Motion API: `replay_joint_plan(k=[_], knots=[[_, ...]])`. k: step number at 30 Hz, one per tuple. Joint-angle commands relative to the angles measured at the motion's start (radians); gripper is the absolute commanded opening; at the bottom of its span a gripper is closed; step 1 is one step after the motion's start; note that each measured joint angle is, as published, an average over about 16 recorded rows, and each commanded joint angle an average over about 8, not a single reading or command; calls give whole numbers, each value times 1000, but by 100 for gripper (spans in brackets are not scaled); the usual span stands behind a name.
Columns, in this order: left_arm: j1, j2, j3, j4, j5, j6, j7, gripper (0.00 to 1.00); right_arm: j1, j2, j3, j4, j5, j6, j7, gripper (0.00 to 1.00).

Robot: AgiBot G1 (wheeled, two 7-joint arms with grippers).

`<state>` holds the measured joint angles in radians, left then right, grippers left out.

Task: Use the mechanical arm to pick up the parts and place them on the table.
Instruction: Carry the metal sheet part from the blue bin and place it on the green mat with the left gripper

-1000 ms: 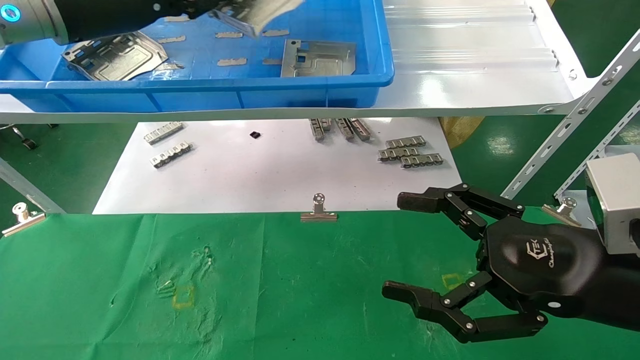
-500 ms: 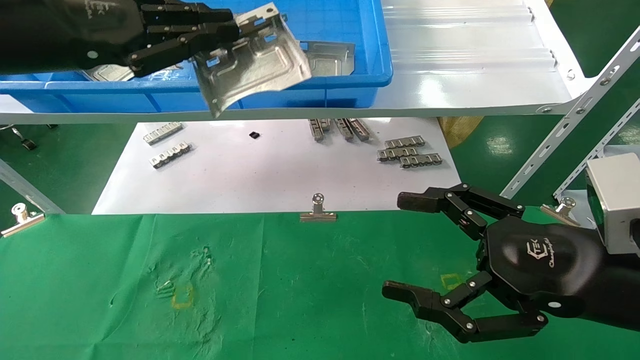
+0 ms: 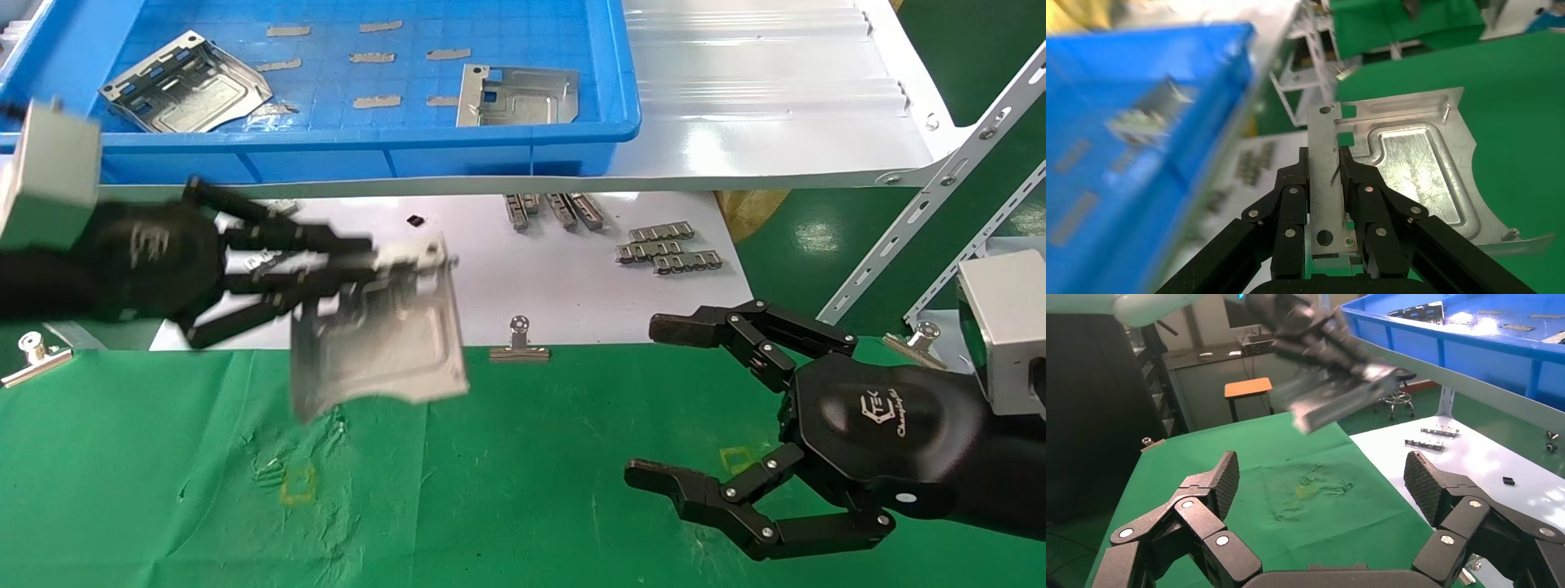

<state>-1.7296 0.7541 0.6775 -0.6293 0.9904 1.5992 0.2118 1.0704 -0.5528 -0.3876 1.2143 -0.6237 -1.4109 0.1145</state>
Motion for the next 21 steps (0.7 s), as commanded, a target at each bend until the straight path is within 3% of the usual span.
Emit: replay_joint_plan(k=[1,8,14,21], knots=[[48,-46,34,-55,-55,-4,-8,0,0,0,0,0,0,0,0,100],[86,-72,152,-39,36,-15,152,0,0,0,0,0,0,0,0,100],[88,-54,215,77,94,-20,304,0,0,0,0,0,0,0,0,100],[62,-12,265,204,127,-19,403,2,0,0,0,0,0,0,0,100]])
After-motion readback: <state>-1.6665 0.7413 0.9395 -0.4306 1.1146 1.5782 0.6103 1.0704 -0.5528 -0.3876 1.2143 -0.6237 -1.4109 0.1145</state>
